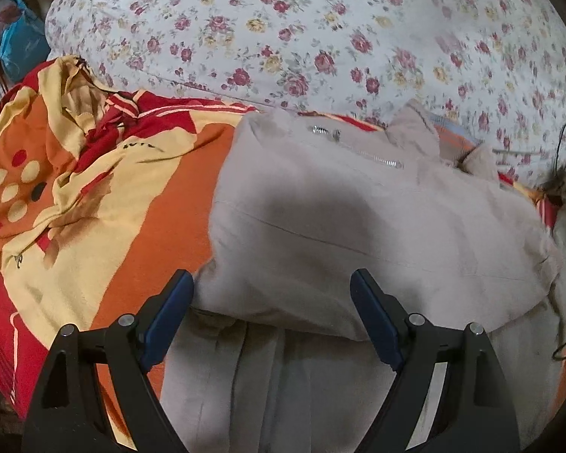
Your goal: Fold large clothes
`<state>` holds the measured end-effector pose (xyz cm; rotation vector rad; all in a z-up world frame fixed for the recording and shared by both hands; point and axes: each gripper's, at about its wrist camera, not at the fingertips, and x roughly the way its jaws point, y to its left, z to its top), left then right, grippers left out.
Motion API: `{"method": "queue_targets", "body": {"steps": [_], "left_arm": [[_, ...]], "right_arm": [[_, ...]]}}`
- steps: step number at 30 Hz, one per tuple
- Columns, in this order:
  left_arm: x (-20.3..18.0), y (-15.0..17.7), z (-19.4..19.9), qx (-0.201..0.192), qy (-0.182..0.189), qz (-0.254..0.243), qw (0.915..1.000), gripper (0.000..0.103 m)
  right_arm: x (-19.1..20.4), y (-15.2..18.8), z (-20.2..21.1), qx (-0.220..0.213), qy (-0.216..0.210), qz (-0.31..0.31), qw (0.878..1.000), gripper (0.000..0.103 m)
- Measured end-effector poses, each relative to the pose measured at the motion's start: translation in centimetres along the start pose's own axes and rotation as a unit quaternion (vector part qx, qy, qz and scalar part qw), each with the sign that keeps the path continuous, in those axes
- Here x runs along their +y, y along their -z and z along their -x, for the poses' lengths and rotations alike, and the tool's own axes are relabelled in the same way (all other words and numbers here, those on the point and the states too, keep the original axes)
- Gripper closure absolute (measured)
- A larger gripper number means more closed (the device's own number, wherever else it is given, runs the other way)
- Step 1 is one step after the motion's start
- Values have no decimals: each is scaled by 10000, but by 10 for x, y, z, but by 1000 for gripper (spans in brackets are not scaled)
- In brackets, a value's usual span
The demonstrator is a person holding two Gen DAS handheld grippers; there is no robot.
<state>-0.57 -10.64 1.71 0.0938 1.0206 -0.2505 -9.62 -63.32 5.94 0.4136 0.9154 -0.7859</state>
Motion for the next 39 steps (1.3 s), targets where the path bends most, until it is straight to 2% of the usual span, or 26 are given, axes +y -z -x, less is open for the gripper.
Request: {"method": "queue_targets", "body": {"steps": [3, 5, 6, 7, 10, 11, 12, 13, 14, 15, 16, 17, 20, 22, 25, 27, 28, 30, 32, 33, 34, 35, 36, 37, 39], "left_arm": [[12, -8, 15, -215, 118, 284, 9993, 18], [21, -13, 25, -381, 151, 498, 9979, 18], [27, -14, 31, -474, 158, 641, 9967, 18], [32, -15, 33, -524, 167, 734, 9958, 18], [44, -14, 38, -633, 219, 990, 9928, 18], [48, -13, 37, -642, 250, 1044, 9921, 18], [50, -11, 36, -642, 302, 1077, 9916, 17], [52, -10, 32, -606, 368, 1079, 9916, 18], [52, -8, 30, -559, 418, 1067, 9918, 18], [53, -7, 27, -484, 505, 1044, 9921, 17], [53, -6, 25, -439, 568, 1031, 9921, 17], [53, -5, 23, -401, 628, 1029, 9919, 17], [49, -5, 22, -371, 768, 1096, 9903, 17], [40, -8, 21, -346, 843, 1058, 9902, 17], [11, -17, 15, -250, 959, 695, 9926, 16], [-7, -21, 7, -152, 898, 385, 9951, 15], [-19, -23, -2, 52, 751, 211, 9969, 15], [-38, -25, -17, 350, 606, 43, 9975, 15], [-56, -26, -30, 486, 588, -81, 9971, 15], [-64, -27, -35, 526, 571, -140, 9969, 23], [-71, -28, -39, 550, 609, -181, 9965, 57], [-76, -30, -42, 616, 730, -189, 9952, 82], [-79, -33, -42, 787, 892, -115, 9928, 91], [-79, -35, -38, 774, 935, -43, 9926, 91], [-74, -47, -9, 349, 1172, 22, 9925, 91]], "right_arm": [[22, 7, 55, -191, -608, 493, 9968, 102], [47, 16, 104, -355, -1389, 800, 9864, 102], [57, 20, 118, -413, -1596, 915, 9821, 102], [79, 31, 146, -537, -1999, 1155, 9715, 102], [135, 59, 184, -706, -2827, 1726, 9409, 101], [162, 85, 196, -711, -3148, 2016, 9248, 101], [185, 109, 194, -556, -3357, 2253, 9129, 95], [198, 123, 190, -362, -3427, 2435, 9066, 91], [216, 148, 180, 27, -3436, 2734, 8984, 85], [229, 171, 168, 434, -3383, 2981, 8915, 73], [237, 195, 157, 771, -3280, 3194, 8857, 70], [237, 207, 152, 867, -3179, 3302, 8845, 70], [215, 225, 152, 869, -2988, 3204, 8947, 64], [188, 218, 159, 750, -3045, 2885, 9047, 50], [144, 197, 168, 407, -2855, 2435, 9260, 36], [122, 186, 167, 331, -2710, 2156, 9375, 36], [109, 180, 164, 336, -2636, 1979, 9435, 36], [89, 175, 154, 331, -2568, 1681, 9512, 35], [73, 170, 143, 285, -2459, 1348, 9594, 35], [69, 169, 140, 255, -2413, 1253, 9620, 35], [66, 170, 135, 232, -2375, 1167, 9641, 35], [62, 170, 130, 224, -2353, 1102, 9654, 35], [60, 170, 125, 214, -2321, 1063, 9666, 35], [56, 169, 121, 228, -2235, 1012, 9692, 35], [46, 168, 117, 276, -2104, 908, 9730, 35]]}}
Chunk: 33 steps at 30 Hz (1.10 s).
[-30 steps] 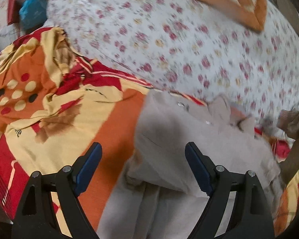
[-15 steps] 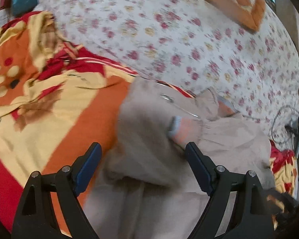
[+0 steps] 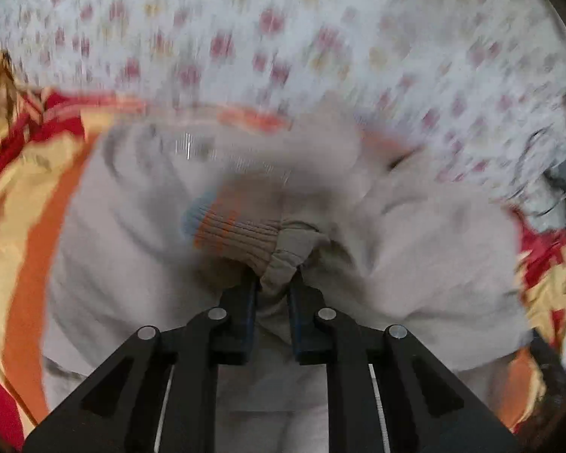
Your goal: Fold large clothes
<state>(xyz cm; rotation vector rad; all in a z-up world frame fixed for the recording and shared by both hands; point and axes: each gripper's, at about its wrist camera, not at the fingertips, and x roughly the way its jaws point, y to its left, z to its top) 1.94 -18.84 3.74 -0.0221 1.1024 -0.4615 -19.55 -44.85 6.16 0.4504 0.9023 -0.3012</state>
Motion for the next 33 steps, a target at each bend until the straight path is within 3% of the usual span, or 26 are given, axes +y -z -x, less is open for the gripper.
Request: {"method": "queue_targets", "body": {"steps": [2, 5, 8, 10, 14, 17, 20, 21, 22, 24, 25, 27, 29, 31, 33], "left_arm": [[6, -9, 26, -253, 131, 117, 9995, 91], [18, -22, 56, -572, 214, 319, 9976, 91], [24, -24, 65, -587, 96, 310, 9977, 91], [28, -19, 64, -515, 19, 295, 9982, 91], [37, 2, 45, -303, -327, 208, 9988, 85], [44, 14, 5, 259, -784, 33, 9966, 80], [61, 15, 8, 198, -706, 322, 9968, 54], [66, 12, 18, 29, -681, 441, 9967, 40], [70, 10, 29, -164, -718, 536, 9958, 31], [76, 5, 54, -749, -1081, 715, 9887, 30], [76, 3, 63, -987, -1315, 773, 9833, 27], [74, 0, 65, -1072, -1418, 729, 9814, 27], [67, -3, 51, -826, -1374, 553, 9855, 26], [59, 0, 34, -634, -1439, 371, 9869, 26], [48, 6, 9, -445, -1791, 33, 9828, 26]], "right_arm": [[-3, 2, 1, 4, -15, 42, 10000, 34], [17, 11, -7, 244, -45, 761, 9968, 28], [42, 22, -25, 448, 352, 1487, 9872, 35], [46, 22, -33, 485, 812, 1571, 9830, 96], [15, 18, -8, 374, 726, 808, 9934, 97], [14, 34, -24, 1079, 1027, 1101, 9827, 97], [14, 36, 1, 882, 704, 942, 9891, 93], [12, 32, 13, 738, 587, 796, 9924, 82], [9, 26, 28, 507, 429, 585, 9961, 63], [8, 13, 43, 185, 199, 324, 9991, 46], [13, 4, 44, 100, 145, 290, 9994, 46], [26, -12, 30, 82, 196, 405, 9990, 46], [41, -25, 4, 76, 297, 607, 9977, 47], [48, -33, -29, 213, 360, 605, 9973, 55], [47, -41, -63, 237, 610, 614, 9960, 62]]}}
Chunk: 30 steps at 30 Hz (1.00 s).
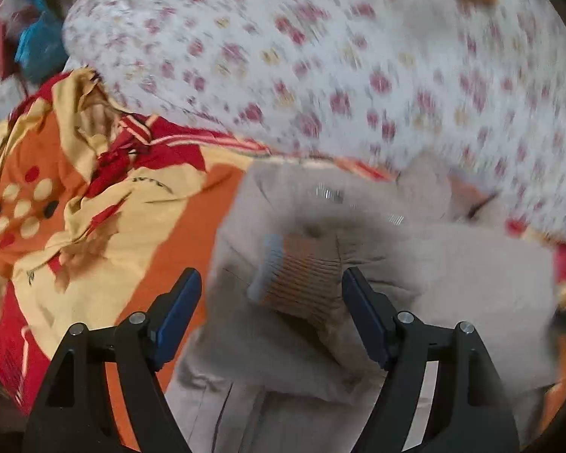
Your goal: Fold large clothes
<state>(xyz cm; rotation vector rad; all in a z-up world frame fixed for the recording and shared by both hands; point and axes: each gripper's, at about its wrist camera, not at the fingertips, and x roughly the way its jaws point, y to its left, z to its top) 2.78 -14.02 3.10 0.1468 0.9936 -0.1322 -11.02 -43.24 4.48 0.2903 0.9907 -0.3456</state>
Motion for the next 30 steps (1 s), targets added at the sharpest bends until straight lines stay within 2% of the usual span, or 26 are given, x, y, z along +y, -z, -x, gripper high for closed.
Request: {"method": "queue_targets", "body": {"steps": [2, 4, 5, 8, 10, 12, 15, 17, 19, 22, 25, 30], "left_arm": [[-12, 6, -18, 175, -261, -271, 9991, 26], [-16, 11, -26, 140, -279, -365, 9988, 17], [-17, 12, -25, 91, -316, -367, 9988, 17], [-17, 12, -21, 114, -257, -388, 9989, 17], [-11, 10, -19, 157, -116, -246, 9995, 17], [-7, 9, -18, 153, -17, -97, 9998, 17], [-7, 9, -21, 191, 28, 13, 9998, 16], [-10, 10, -24, 225, 14, 5, 9997, 16], [-12, 11, -22, 249, 0, -77, 9997, 16], [-7, 15, -3, 215, 142, -158, 9995, 16], [3, 21, 20, 137, 273, -259, 9992, 16], [19, 36, 45, -46, 151, -363, 9992, 16]], "right_arm": [[-6, -1, -24, 146, 170, -164, 9996, 64], [-18, -1, -54, 286, 364, -323, 9984, 64], [-25, -1, -59, 221, 343, -427, 9983, 63], [-38, -5, -54, 297, 218, -670, 9971, 62], [-41, -4, -34, 353, 223, -684, 9968, 58], [-36, 4, -4, 256, -51, -517, 9983, 58], [-23, 24, 24, 232, -141, -72, 9996, 58], [-14, 42, 17, 502, 6, 232, 9985, 58], [-16, 59, -5, 975, 144, 371, 9944, 59], [-30, 57, 12, 816, 0, -101, 9966, 55], [-30, 48, 41, 284, -4, -107, 9995, 51], [-24, 44, 44, 307, -22, -225, 9993, 50]]}}
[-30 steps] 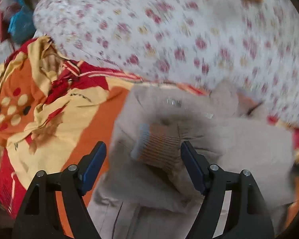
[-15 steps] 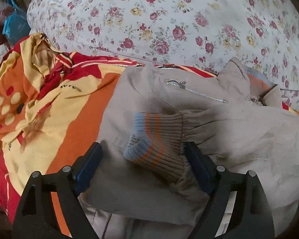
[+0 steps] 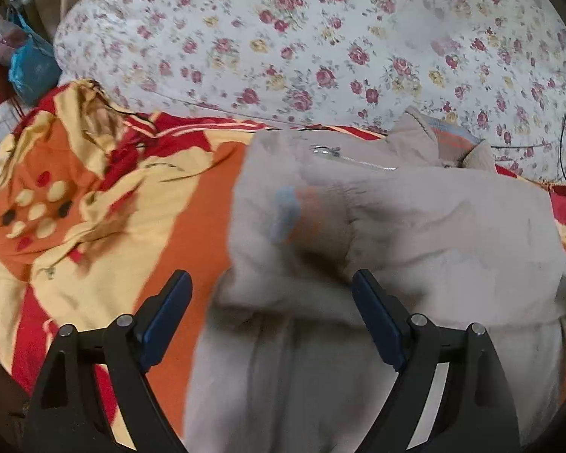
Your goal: Fold large clothes
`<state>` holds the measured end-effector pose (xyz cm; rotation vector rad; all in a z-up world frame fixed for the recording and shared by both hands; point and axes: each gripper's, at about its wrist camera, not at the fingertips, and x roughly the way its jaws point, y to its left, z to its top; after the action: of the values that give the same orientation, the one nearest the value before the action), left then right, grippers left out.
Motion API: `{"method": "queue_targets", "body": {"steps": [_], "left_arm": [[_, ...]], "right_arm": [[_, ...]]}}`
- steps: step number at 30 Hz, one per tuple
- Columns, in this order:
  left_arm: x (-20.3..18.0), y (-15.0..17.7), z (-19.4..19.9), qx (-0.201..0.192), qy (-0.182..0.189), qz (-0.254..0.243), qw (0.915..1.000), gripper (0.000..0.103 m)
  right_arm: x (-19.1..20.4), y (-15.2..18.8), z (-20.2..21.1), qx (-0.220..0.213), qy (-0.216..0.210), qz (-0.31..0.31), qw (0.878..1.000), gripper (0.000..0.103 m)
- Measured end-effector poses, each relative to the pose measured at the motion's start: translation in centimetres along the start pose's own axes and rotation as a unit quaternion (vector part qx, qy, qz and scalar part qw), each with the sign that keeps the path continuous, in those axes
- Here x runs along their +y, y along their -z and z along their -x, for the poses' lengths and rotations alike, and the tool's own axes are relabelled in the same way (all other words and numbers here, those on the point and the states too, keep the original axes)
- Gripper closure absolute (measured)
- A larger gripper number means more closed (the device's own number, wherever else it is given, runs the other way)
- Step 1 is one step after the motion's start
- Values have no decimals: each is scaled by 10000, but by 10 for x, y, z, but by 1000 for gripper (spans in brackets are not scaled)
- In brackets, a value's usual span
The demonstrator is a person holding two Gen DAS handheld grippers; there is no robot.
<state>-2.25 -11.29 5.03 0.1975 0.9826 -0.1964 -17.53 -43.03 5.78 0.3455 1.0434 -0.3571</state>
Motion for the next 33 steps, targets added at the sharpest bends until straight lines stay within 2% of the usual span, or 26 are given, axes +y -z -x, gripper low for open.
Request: {"method": "queue_targets", "body": {"steps": [3, 7, 11, 13, 14, 15, 17, 18, 19, 21, 25, 29, 32, 33], "left_arm": [[8, 13, 9, -58, -38, -31, 10000, 16], [13, 28, 16, -69, -111, -137, 9998, 16], [21, 39, 22, -67, -100, -103, 9999, 16], [23, 44, 25, -55, -71, -52, 9999, 16], [24, 46, 26, -44, -61, -51, 10000, 16], [24, 48, 27, -29, -56, -72, 10000, 16], [24, 52, 30, 8, -43, -125, 9999, 16], [26, 57, 34, 22, -6, -144, 9999, 16], [28, 60, 37, 18, 19, -137, 9999, 16], [35, 71, 41, 41, 47, -93, 9999, 16], [48, 92, 44, 186, 132, 7, 9997, 16], [63, 111, 47, 322, 245, 164, 9990, 16], [71, 121, 51, 396, 375, 304, 9980, 16], [74, 126, 52, 449, 454, 340, 9974, 16]], "right_arm": [[8, 7, -6, 36, -2, 73, 10000, 50], [5, 18, -32, 289, 683, 244, 9970, 47], [-12, 24, -23, 308, 290, -206, 9989, 43], [-18, 24, -18, 188, 244, -335, 9990, 27], [-20, 24, -19, 176, 241, -378, 9988, 26], [-21, 26, -24, 232, 189, -401, 9987, 28], [-21, 30, -34, 371, -44, -305, 9988, 64], [-18, 32, -30, 243, -111, -213, 9994, 85], [-13, 33, -24, 195, 6, -127, 9997, 91], [-2, 33, -12, 8, 291, 186, 9994, 93], [-12, 34, -22, 119, 417, -60, 9990, 94], [-17, 35, -17, 179, 288, -176, 9993, 93], [-24, 42, 3, 172, 106, -504, 9985, 77], [-25, 46, 8, 170, 58, -567, 9982, 67]]}}
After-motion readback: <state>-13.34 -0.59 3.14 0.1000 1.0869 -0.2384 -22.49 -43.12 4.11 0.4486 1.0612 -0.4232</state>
